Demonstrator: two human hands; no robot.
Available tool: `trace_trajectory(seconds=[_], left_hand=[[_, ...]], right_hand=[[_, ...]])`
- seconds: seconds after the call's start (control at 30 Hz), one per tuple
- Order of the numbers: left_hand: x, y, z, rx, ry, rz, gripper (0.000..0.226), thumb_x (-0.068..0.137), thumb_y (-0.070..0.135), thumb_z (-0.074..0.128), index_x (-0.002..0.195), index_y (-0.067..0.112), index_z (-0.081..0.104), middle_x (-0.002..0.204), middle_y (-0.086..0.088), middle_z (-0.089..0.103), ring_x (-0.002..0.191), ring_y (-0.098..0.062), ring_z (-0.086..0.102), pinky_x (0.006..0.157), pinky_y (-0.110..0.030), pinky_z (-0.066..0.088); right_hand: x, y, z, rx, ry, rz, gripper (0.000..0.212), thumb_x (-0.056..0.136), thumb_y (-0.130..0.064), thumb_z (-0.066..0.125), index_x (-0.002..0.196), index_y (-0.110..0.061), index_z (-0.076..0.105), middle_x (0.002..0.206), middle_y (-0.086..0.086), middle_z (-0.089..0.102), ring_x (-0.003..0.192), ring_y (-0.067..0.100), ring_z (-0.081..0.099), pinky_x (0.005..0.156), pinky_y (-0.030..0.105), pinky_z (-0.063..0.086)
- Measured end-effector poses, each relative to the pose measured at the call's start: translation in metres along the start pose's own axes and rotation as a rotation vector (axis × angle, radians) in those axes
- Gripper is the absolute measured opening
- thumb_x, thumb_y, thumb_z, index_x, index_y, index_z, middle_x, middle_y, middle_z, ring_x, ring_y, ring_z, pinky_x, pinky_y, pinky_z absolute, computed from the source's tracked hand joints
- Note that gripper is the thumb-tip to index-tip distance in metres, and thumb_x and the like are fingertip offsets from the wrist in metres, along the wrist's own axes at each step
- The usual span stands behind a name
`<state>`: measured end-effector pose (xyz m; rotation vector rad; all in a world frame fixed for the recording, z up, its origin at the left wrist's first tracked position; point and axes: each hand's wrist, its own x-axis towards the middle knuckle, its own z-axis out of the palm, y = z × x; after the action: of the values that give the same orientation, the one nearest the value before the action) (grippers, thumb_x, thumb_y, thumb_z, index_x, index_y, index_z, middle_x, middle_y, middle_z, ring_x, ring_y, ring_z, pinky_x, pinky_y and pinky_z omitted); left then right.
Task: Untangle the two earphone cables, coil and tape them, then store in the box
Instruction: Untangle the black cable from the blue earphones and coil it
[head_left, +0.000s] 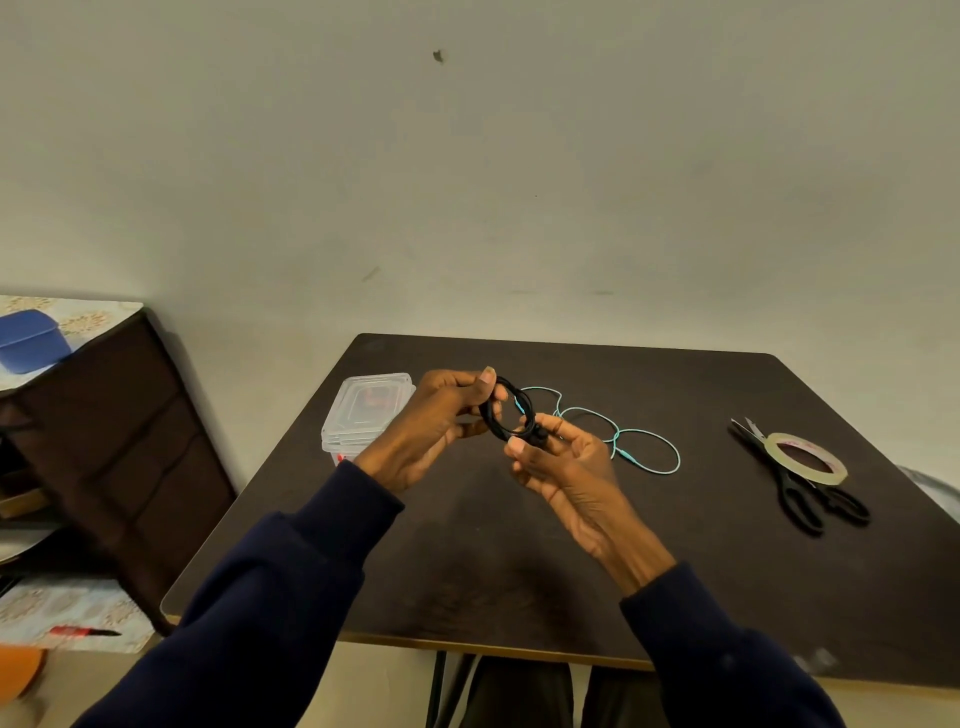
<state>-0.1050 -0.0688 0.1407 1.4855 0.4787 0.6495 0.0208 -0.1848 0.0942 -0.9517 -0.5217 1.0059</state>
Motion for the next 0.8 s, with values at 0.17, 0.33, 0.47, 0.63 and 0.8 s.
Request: trace_trajectory(seconds=[0.17,0.33,0.47,0.63,0.8], left_hand=[[0.002,-0.002,0.0,-0.019,-0.005,-0.028,0.031,0.101,0.03,0.055,0.079,0.013,0.068,0.08,-0.005,0.066,0.079,-0.016,0.063,0.083,-0.037,0.051],[0.002,-0.01,0.001,-0.025,-0.014,-0.051,0.032,0.101,0.03,0.055,0.085,0.008,0.073,0.086,-0.008,0.071,0.083,-0.018,0.067,0.086,-0.036,0.054],[0.002,-0.015,0.002,0.022,-0.016,-0.059,0.03,0.1,0.029,0.057,0.097,0.007,0.076,0.088,-0.008,0.071,0.083,-0.014,0.067,0.083,-0.03,0.056],[-0.001,-0.015,0.004,0.046,-0.029,-0.058,0.027,0.099,0.026,0.058,0.101,0.005,0.076,0.086,-0.011,0.07,0.082,-0.015,0.068,0.084,-0.031,0.058],[-0.001,-0.014,0.002,0.045,-0.015,-0.062,0.023,0.098,0.024,0.059,0.097,0.007,0.074,0.089,-0.009,0.073,0.087,-0.02,0.071,0.087,-0.035,0.059]], right_hand=[[0.0,0.004,-0.008,0.008,0.002,-0.006,0.052,0.072,0.009,0.075,0.121,0.002,0.059,0.104,0.017,0.071,0.09,0.028,0.069,0.068,0.03,0.059],[-0.001,0.002,-0.016,0.065,-0.053,0.017,0.05,0.069,0.005,0.074,0.117,-0.002,0.061,0.101,0.017,0.071,0.087,0.027,0.069,0.073,0.036,0.062],[-0.002,-0.002,-0.018,0.086,-0.092,0.034,0.041,0.075,-0.001,0.072,0.115,-0.002,0.061,0.096,0.014,0.072,0.08,0.022,0.071,0.071,0.038,0.061],[0.001,0.003,-0.021,0.022,-0.007,0.025,0.053,0.067,0.002,0.078,0.118,0.004,0.06,0.102,0.016,0.071,0.084,0.022,0.073,0.067,0.033,0.061],[0.001,0.003,-0.024,-0.01,-0.014,0.026,0.058,0.063,0.005,0.078,0.118,0.002,0.059,0.098,0.015,0.075,0.088,0.024,0.074,0.069,0.033,0.062]])
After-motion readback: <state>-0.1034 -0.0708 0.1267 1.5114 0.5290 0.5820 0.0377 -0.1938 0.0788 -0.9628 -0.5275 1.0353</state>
